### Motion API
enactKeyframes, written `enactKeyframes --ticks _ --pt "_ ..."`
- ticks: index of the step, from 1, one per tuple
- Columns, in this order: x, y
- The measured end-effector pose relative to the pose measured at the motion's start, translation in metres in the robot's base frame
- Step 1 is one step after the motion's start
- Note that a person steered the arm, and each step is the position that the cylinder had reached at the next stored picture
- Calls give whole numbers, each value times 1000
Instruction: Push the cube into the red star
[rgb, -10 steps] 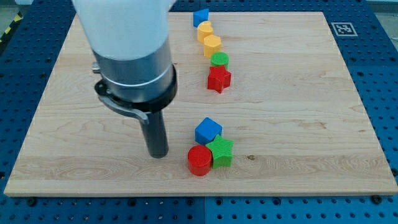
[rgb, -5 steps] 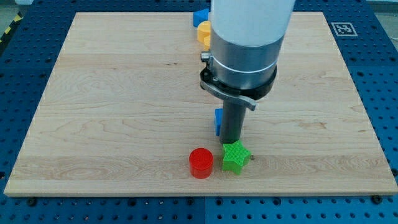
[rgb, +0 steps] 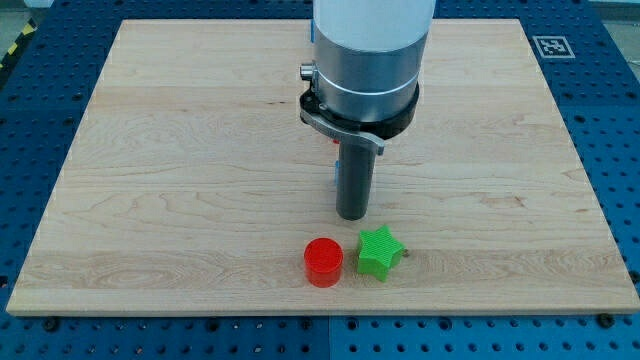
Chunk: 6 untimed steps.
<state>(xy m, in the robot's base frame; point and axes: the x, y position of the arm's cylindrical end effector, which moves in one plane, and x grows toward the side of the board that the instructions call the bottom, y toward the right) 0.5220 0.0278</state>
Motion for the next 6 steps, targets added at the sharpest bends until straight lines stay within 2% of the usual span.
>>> enactKeyframes --ticks 2,4,6 --pt "-29 0" --pt "-22 -20" --pt "56 -119"
